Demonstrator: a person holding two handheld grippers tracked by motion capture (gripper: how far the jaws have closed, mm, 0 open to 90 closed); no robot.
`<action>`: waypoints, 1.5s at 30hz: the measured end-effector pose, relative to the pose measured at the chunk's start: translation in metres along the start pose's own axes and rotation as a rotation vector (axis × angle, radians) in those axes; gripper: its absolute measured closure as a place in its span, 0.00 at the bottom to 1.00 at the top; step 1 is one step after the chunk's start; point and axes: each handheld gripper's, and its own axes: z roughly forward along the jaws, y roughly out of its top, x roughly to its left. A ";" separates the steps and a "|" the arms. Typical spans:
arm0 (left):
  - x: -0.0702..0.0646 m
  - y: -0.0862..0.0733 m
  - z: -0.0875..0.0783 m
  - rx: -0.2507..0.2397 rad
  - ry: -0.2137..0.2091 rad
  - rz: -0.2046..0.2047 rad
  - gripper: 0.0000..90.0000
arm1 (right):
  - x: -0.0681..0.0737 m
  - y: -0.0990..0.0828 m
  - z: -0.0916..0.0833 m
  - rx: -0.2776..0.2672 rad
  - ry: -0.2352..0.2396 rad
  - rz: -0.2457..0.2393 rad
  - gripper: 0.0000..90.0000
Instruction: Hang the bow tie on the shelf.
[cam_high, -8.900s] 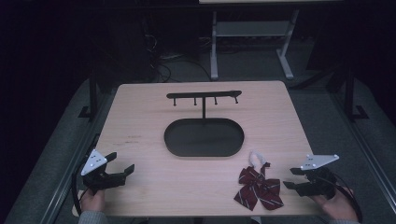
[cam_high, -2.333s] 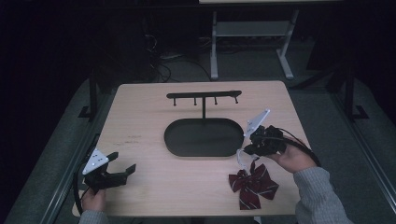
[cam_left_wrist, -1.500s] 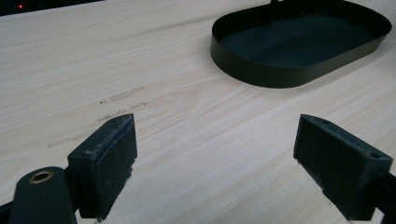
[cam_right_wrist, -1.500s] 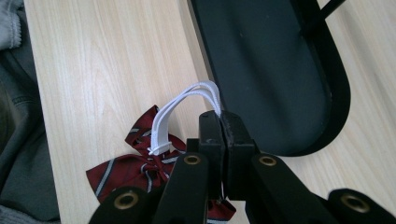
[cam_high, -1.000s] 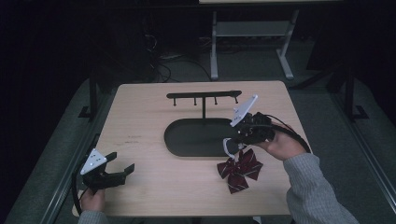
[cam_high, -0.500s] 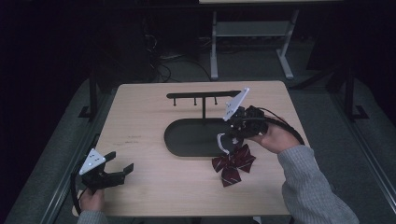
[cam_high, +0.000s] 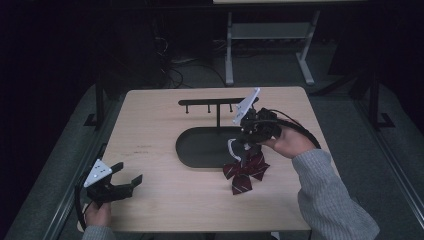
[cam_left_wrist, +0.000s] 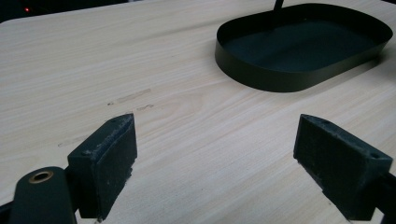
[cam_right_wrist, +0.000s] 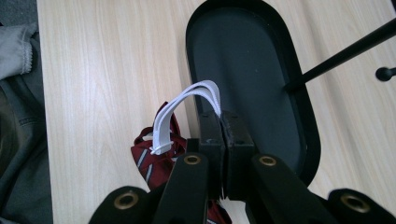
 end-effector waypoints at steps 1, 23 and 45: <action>0.000 0.000 0.000 0.001 0.001 0.001 0.15 | -0.001 0.001 0.000 0.000 -0.001 -0.002 0.97; 0.001 0.000 -0.002 -0.004 0.005 -0.002 0.15 | -0.021 0.017 -0.003 0.020 -0.003 0.015 0.97; 0.001 0.001 -0.002 -0.007 0.007 -0.002 0.15 | -0.052 0.041 -0.004 0.051 -0.009 0.029 0.97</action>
